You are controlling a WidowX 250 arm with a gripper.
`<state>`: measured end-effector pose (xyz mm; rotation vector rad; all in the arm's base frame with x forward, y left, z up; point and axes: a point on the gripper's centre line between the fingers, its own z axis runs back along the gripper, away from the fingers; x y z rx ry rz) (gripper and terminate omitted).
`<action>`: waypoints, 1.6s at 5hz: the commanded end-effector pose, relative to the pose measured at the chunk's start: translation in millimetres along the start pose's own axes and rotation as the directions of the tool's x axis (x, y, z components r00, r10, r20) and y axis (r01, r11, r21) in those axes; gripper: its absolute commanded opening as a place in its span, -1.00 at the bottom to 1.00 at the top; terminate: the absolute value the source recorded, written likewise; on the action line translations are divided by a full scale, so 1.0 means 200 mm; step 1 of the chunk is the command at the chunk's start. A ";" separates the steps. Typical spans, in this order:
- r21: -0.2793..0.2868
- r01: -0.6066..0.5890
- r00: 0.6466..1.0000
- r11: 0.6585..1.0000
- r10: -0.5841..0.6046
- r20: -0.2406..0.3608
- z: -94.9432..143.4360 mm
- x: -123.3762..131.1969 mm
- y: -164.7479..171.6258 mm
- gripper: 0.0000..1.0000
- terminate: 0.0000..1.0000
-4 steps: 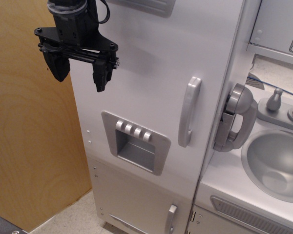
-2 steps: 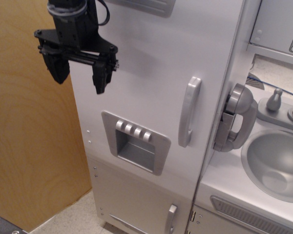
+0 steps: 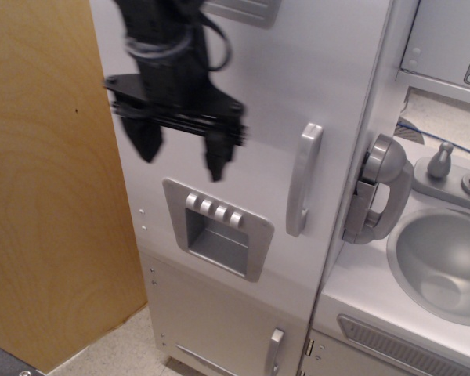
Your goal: Open fridge
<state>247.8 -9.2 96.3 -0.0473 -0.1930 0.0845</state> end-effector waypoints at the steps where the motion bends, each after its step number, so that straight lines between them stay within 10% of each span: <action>1: -0.028 -0.005 0.992 1.000 0.009 0.126 0.04 0.11 -0.25 1.00 -1.00; 6: -0.016 0.063 0.986 0.998 -0.060 0.157 -0.22 0.27 -0.33 1.00 -1.00; 7: -0.090 0.058 0.983 0.994 -0.041 0.179 -0.19 0.27 -0.31 -1.00 -1.00; 8: -0.100 0.062 0.983 0.993 -0.043 0.179 -0.18 0.25 -0.30 -1.00 -1.00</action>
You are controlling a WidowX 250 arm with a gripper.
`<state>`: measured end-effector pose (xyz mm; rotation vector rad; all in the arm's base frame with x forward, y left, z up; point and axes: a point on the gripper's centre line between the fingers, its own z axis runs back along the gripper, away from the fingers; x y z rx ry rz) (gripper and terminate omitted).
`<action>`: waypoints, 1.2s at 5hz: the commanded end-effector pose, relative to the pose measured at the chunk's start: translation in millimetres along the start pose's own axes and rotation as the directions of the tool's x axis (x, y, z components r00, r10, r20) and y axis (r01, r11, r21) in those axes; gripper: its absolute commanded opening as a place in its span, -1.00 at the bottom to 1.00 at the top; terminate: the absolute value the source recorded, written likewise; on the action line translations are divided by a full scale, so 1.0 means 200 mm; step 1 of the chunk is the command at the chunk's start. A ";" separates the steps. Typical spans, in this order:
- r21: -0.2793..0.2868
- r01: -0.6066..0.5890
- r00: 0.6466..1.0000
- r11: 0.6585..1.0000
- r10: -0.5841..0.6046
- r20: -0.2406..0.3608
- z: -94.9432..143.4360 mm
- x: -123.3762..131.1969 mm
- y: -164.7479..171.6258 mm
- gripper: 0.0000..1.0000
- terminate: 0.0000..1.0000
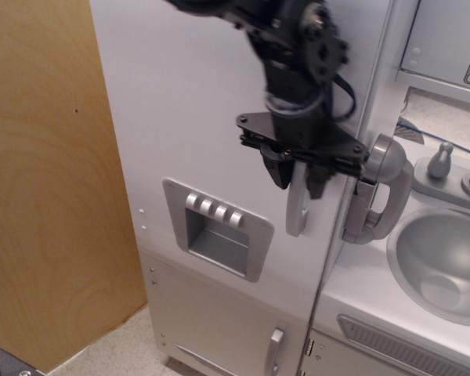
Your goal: Open fridge
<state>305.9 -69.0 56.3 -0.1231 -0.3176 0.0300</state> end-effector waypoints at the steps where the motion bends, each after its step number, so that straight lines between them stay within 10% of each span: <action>1: -0.028 0.029 0.999 0.999 -0.028 0.044 0.13 -0.08 0.03 -1.00 -1.00; 3: -0.015 0.112 0.992 0.994 -0.113 -0.061 0.22 -0.29 0.14 -1.00 -1.00; 4: -0.012 0.123 0.979 0.992 -0.123 -0.161 0.25 -0.33 0.12 1.00 -1.00; 6: -0.062 0.387 0.903 0.920 -0.392 -0.174 0.21 -0.50 0.00 1.00 -1.00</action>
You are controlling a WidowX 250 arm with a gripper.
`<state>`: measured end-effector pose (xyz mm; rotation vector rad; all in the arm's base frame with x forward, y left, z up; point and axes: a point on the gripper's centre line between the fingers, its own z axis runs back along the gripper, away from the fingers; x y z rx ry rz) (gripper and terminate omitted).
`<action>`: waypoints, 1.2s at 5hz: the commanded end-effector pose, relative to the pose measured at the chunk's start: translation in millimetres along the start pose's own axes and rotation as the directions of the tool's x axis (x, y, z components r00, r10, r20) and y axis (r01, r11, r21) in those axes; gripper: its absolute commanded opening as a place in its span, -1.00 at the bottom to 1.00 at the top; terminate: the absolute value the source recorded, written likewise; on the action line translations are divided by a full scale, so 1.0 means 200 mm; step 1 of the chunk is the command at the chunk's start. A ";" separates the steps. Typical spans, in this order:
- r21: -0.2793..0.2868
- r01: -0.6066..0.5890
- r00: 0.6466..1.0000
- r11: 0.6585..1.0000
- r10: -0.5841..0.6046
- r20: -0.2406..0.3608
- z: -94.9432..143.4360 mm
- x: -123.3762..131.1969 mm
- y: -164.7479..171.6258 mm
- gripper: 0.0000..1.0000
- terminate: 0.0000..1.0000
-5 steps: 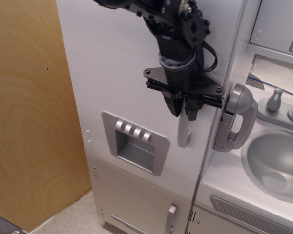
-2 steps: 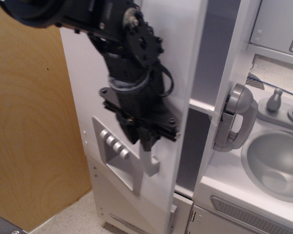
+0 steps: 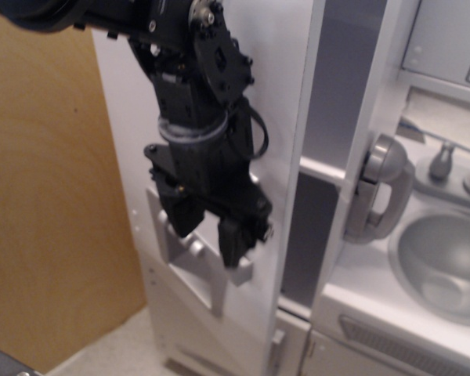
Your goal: Open fridge
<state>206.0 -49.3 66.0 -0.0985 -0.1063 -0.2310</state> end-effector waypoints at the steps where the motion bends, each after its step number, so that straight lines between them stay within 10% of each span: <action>1: -0.006 0.214 0.974 0.977 -0.213 0.074 -0.05 0.00 -0.29 1.00 -1.00; 4: -0.038 0.176 0.983 0.984 -0.174 0.050 -0.13 0.25 -0.60 1.00 -1.00; 6: -0.007 0.024 0.992 1.000 -0.023 0.122 -0.10 0.41 -0.47 1.00 -1.00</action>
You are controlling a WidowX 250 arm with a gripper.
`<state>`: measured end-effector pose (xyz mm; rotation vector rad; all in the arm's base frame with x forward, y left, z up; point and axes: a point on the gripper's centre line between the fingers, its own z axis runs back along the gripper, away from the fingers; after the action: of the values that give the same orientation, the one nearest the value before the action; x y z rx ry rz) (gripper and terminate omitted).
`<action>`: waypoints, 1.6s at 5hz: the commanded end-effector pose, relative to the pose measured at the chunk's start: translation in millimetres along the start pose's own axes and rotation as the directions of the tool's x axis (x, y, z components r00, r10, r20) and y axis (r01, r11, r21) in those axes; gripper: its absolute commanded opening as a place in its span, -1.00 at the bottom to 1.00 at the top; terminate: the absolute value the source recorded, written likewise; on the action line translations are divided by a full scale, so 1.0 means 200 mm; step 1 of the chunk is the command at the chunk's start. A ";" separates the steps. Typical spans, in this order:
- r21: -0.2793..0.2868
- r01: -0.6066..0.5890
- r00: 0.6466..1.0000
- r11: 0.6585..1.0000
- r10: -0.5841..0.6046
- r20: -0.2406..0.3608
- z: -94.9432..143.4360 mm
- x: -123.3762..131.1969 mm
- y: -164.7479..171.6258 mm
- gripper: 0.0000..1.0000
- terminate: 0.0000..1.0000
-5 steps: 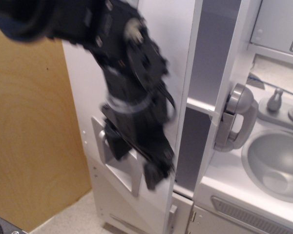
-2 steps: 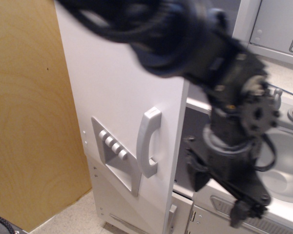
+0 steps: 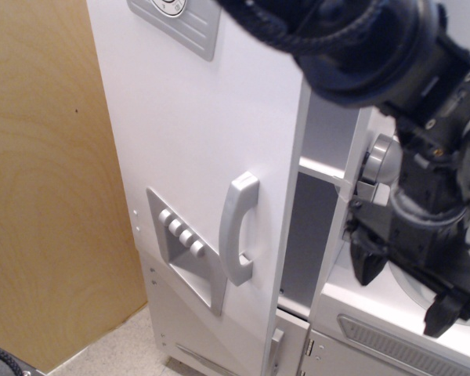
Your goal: Open fridge
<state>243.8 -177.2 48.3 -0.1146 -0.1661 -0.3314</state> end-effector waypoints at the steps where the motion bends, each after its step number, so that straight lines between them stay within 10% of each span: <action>1: 0.072 -0.119 0.993 0.990 0.117 0.033 0.07 0.07 0.21 1.00 -1.00; 3: 0.209 -0.097 0.990 0.973 0.115 -0.077 0.08 -0.16 0.38 1.00 -1.00; 6: 0.234 -0.130 0.989 0.964 0.143 -0.043 0.19 -0.50 0.72 1.00 -1.00; 8: 0.253 -0.218 0.974 0.943 0.228 -0.010 0.23 -0.46 0.97 1.00 -1.00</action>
<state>211.1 37.2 47.9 0.1174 -0.1185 -0.0807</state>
